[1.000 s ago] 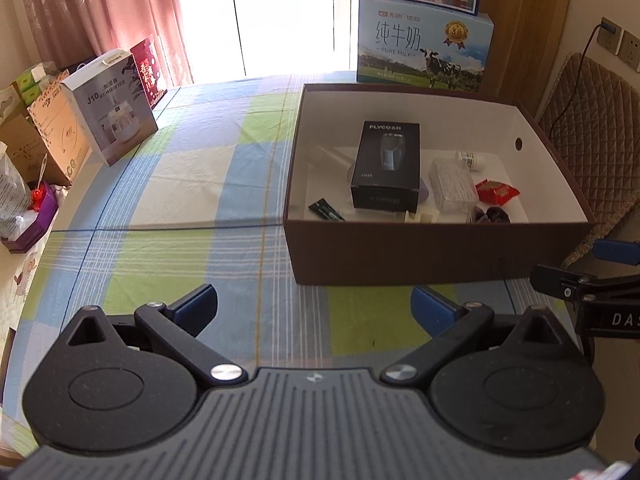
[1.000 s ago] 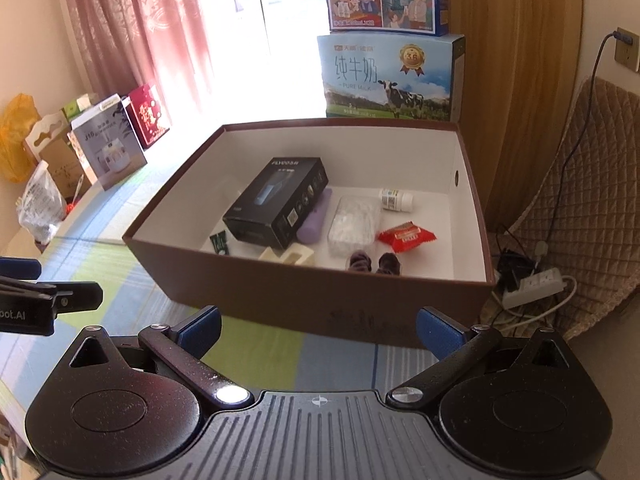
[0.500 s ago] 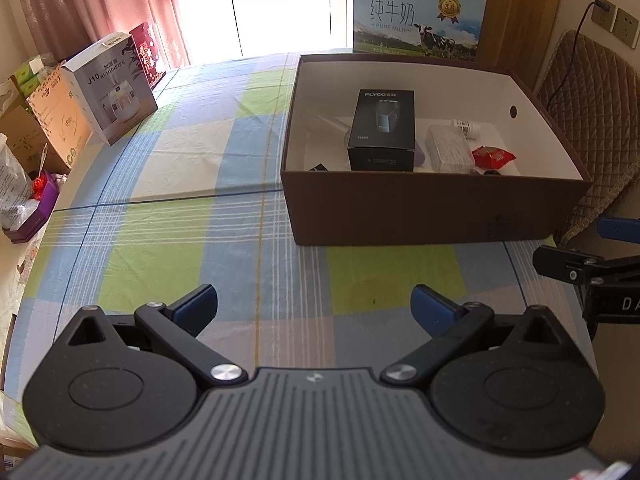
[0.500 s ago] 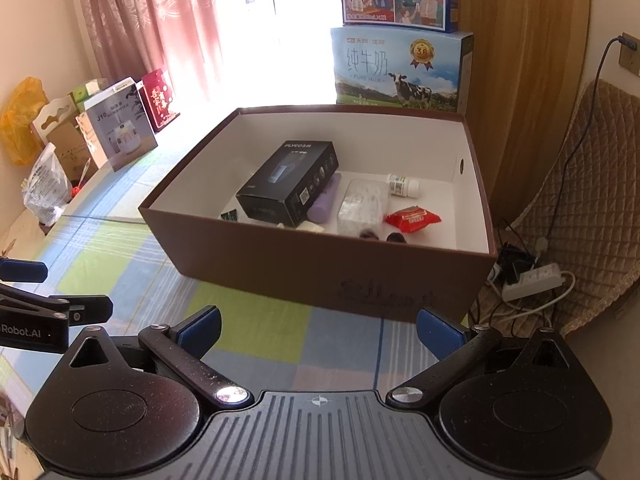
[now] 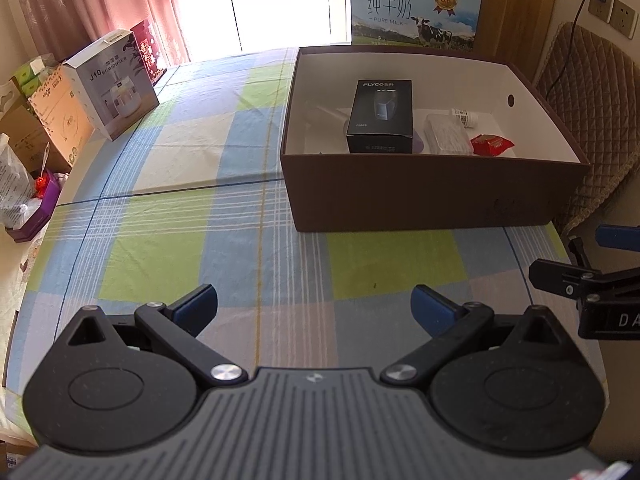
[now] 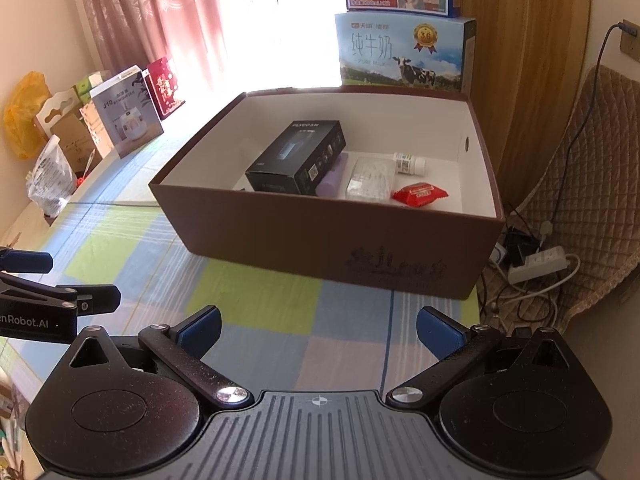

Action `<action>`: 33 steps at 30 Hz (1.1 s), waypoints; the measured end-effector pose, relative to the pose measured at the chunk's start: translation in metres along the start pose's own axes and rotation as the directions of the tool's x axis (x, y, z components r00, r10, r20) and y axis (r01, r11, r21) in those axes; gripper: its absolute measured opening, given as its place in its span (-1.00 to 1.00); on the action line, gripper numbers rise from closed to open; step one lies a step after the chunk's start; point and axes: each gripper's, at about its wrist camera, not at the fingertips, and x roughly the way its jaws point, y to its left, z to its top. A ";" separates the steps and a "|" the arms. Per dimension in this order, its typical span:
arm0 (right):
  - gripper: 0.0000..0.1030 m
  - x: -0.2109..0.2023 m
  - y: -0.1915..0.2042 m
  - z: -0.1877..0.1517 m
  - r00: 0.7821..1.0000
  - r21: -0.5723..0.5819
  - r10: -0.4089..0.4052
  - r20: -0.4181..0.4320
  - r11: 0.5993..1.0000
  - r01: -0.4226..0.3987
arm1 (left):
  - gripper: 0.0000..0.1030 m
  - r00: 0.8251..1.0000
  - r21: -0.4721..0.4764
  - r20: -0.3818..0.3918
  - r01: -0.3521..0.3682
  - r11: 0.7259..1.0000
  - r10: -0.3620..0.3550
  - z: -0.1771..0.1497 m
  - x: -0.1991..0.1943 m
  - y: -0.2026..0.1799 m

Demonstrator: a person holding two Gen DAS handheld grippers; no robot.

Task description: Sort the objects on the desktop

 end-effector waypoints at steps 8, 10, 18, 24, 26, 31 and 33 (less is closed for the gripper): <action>0.96 0.001 0.005 -0.005 1.000 -0.016 0.007 -0.015 1.000 -0.007 | 0.98 1.000 -0.003 -0.010 -0.004 1.000 0.004 -0.006 0.000 0.001; 0.96 0.002 0.007 -0.006 1.000 -0.019 0.009 -0.020 1.000 -0.009 | 0.98 1.000 -0.003 -0.013 -0.003 1.000 0.003 -0.007 0.000 0.002; 0.96 0.006 0.010 -0.010 0.999 -0.028 0.018 -0.040 0.999 -0.019 | 0.98 1.000 -0.008 -0.025 -0.009 1.000 0.009 -0.010 0.002 0.003; 0.96 0.007 0.012 -0.011 0.999 -0.029 0.022 -0.048 0.999 -0.024 | 0.98 0.999 -0.011 -0.031 -0.011 1.000 0.010 -0.011 0.003 0.003; 0.96 0.008 0.013 -0.010 0.998 -0.033 0.025 -0.049 0.999 -0.026 | 0.98 0.999 -0.014 -0.032 -0.011 1.000 0.011 -0.011 0.004 0.004; 0.96 0.009 0.013 -0.009 0.998 -0.034 0.028 -0.050 0.999 -0.030 | 0.98 0.999 -0.016 -0.033 -0.013 1.000 0.012 -0.010 0.004 0.005; 0.96 0.009 0.013 -0.009 0.998 -0.035 0.028 -0.050 0.999 -0.030 | 0.98 0.999 -0.016 -0.032 -0.013 1.000 0.012 -0.011 0.004 0.006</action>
